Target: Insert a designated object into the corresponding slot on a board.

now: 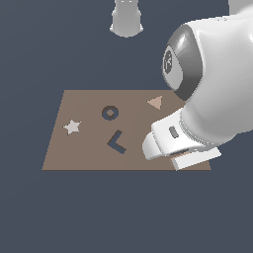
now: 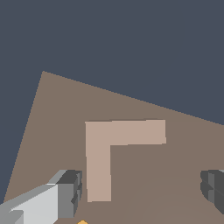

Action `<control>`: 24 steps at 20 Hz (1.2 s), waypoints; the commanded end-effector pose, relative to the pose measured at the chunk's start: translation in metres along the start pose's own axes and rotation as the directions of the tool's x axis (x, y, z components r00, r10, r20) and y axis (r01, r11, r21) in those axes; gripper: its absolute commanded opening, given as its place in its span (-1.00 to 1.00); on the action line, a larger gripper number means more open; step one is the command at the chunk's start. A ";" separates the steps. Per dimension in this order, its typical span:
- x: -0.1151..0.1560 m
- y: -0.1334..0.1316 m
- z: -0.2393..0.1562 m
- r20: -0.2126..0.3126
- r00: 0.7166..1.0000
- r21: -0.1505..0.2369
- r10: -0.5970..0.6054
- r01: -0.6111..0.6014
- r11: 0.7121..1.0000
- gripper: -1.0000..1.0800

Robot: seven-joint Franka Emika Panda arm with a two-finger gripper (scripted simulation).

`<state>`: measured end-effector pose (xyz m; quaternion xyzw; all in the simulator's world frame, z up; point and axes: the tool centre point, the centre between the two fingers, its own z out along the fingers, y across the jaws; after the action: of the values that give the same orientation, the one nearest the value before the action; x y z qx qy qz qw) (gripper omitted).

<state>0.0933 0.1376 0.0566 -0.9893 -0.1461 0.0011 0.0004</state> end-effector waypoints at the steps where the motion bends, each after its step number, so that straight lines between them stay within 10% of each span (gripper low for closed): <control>1: 0.005 -0.005 0.004 -0.002 1.000 -0.001 -0.014 0.014 1.000 0.92; 23: 0.010 -0.009 0.027 -0.002 1.000 -0.001 -0.026 0.026 1.000 0.92; 24: 0.010 -0.009 0.027 -0.002 1.000 -0.001 -0.026 0.026 1.000 -1.00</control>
<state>0.0992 0.1496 0.0306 -0.9873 -0.1591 0.0009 0.0001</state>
